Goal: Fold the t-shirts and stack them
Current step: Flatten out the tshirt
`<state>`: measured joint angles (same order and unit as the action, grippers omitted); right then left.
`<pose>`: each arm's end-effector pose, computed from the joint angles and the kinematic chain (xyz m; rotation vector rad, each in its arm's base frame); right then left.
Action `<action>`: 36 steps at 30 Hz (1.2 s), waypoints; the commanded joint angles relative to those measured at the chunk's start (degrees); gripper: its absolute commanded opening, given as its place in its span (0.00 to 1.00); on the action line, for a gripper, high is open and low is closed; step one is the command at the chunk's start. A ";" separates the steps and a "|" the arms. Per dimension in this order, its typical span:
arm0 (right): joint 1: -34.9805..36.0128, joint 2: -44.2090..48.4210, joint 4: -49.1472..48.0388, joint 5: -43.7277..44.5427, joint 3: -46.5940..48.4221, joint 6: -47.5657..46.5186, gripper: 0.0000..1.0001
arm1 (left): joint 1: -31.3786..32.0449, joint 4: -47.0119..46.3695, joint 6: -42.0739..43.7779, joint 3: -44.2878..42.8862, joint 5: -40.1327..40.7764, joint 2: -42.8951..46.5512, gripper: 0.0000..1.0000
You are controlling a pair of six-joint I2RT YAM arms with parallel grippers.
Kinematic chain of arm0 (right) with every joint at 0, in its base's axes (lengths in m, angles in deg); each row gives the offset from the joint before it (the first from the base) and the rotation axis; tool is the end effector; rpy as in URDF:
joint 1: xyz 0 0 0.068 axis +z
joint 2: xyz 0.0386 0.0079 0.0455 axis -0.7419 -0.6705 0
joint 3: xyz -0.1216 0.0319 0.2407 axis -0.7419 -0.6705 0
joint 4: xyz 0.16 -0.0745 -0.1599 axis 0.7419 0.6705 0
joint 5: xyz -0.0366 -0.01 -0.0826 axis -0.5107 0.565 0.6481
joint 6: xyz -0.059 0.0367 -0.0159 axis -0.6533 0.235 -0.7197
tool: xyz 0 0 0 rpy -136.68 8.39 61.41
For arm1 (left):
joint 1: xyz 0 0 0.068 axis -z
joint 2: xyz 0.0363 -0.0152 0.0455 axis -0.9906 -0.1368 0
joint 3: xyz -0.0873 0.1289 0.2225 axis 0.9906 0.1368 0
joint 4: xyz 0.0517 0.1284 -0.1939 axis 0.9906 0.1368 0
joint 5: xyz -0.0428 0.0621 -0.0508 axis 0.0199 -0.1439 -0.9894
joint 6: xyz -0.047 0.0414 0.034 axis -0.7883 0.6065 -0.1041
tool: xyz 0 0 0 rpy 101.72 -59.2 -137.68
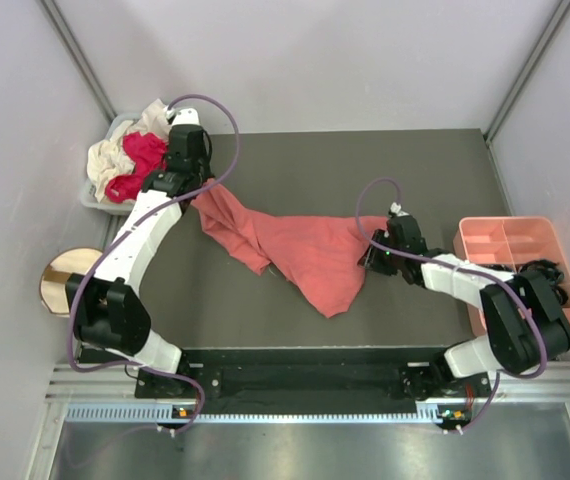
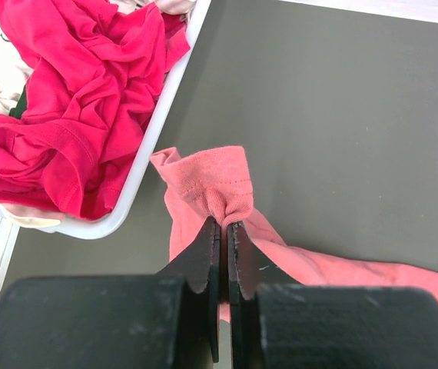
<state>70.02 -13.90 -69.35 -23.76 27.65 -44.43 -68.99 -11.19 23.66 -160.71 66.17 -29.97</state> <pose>0.2403 0.1029 0.1584 0.2741 2.4575 0.5623 0.3429 -0.0577 0.3478 -0.2170 2.0394 0.1225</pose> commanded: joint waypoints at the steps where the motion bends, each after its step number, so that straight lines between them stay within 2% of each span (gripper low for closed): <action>1: 0.54 -1.53 -4.86 -2.01 2.74 0.49 0.20 | -0.23 -3.56 -0.28 0.70 0.41 2.95 0.00; 3: 0.55 -1.45 -4.95 -1.93 2.83 0.40 0.00 | -0.23 -3.64 -0.28 0.88 0.59 2.95 0.00; 8: 0.55 3.81 -0.31 0.97 5.28 -1.09 0.00 | -0.23 -3.21 -0.19 0.79 0.94 2.95 0.00; 12: 0.46 13.30 11.38 6.75 11.69 -5.47 0.00 | -0.23 -1.54 0.51 -0.70 1.03 4.00 0.00; 16: 0.46 20.08 24.02 14.24 24.23 -9.70 0.00 | -0.23 1.80 2.01 -4.83 0.16 6.11 0.00; 19: 0.28 22.63 29.22 16.70 32.32 -12.42 0.00 | -0.23 4.52 3.15 -9.83 -1.25 8.13 0.00; 23: 0.37 24.92 32.92 19.60 40.26 -14.62 0.00 | -0.23 8.04 4.38 -16.68 -2.13 11.03 0.00; 27: 0.37 27.29 35.39 24.25 46.41 -17.25 0.00 | -0.23 10.33 5.61 -19.86 -1.87 14.28 0.00; 36: 0.37 30.54 38.64 33.75 50.29 -21.65 0.00 | -0.23 12.26 8.60 -20.92 2.08 19.38 0.00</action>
<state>70.02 14.71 -31.98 3.08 74.86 -62.70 -68.97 -0.07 30.32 -180.32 66.03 -10.61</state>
